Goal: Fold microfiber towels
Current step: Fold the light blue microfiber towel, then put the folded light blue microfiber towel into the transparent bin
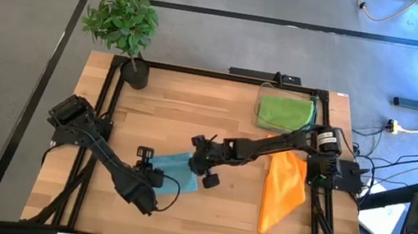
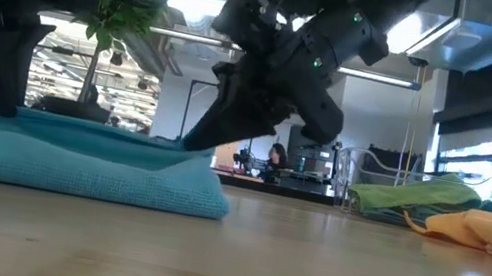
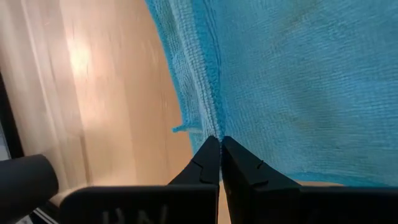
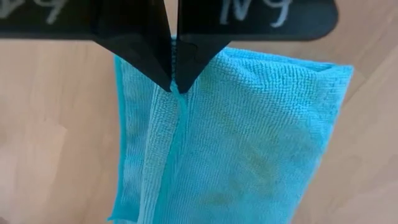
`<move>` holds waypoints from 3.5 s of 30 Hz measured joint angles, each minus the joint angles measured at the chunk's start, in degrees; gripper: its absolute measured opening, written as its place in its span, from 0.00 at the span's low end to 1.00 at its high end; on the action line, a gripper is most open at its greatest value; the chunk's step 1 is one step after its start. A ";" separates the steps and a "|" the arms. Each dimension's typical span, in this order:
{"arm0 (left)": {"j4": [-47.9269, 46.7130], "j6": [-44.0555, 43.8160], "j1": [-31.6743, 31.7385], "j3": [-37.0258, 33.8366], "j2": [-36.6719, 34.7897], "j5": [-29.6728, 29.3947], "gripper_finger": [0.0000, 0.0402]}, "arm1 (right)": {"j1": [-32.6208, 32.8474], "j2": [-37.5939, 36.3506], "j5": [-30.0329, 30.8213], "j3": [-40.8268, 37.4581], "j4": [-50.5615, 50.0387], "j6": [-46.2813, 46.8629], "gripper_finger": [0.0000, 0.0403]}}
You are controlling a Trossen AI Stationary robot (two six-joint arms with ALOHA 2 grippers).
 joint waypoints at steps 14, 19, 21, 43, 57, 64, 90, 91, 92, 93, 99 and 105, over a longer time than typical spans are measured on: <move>0.53 -0.14 0.13 -2.08 0.00 -0.43 0.00 | -0.64 1.55 5.34 0.00 3.61 -0.49 0.02; 1.56 -0.09 0.11 -2.19 0.01 -1.08 0.01 | -1.48 1.55 5.38 0.00 3.21 -0.06 0.03; 1.67 -0.07 0.11 -2.21 0.02 -1.76 0.03 | -1.77 1.55 4.73 0.00 3.17 0.00 0.06; -3.27 -7.59 -2.48 1.11 0.01 -5.25 0.24 | -1.12 0.83 17.28 0.05 4.17 5.71 0.52; 14.95 -3.33 -2.87 -1.57 0.00 -8.78 0.24 | 1.32 2.90 -2.71 0.09 6.61 10.04 0.52; 18.29 -5.47 -1.75 -7.16 0.00 -7.44 0.24 | -1.29 7.07 -3.09 0.04 8.96 11.52 0.42; 4.65 -13.50 -5.93 1.15 0.11 -4.02 0.24 | 6.63 -0.43 -3.65 0.13 8.01 10.35 0.55; 3.37 -14.46 -6.44 1.71 0.11 -4.05 0.24 | 8.08 0.67 -0.76 0.11 8.68 9.51 0.56; 1.75 -15.62 -7.04 2.36 0.11 -4.06 0.24 | 9.50 1.71 3.05 0.08 9.82 8.58 0.57; 0.12 -17.10 -7.78 2.94 0.11 -4.12 0.24 | 10.78 2.51 7.07 0.01 10.43 7.31 0.57; -6.65 -23.58 -11.25 6.61 0.09 -4.54 0.24 | 11.83 5.64 16.29 6.47 5.88 8.01 0.54; -7.16 -26.98 -13.53 7.60 0.07 -6.47 0.24 | 12.09 10.83 16.21 14.93 -1.89 8.75 0.52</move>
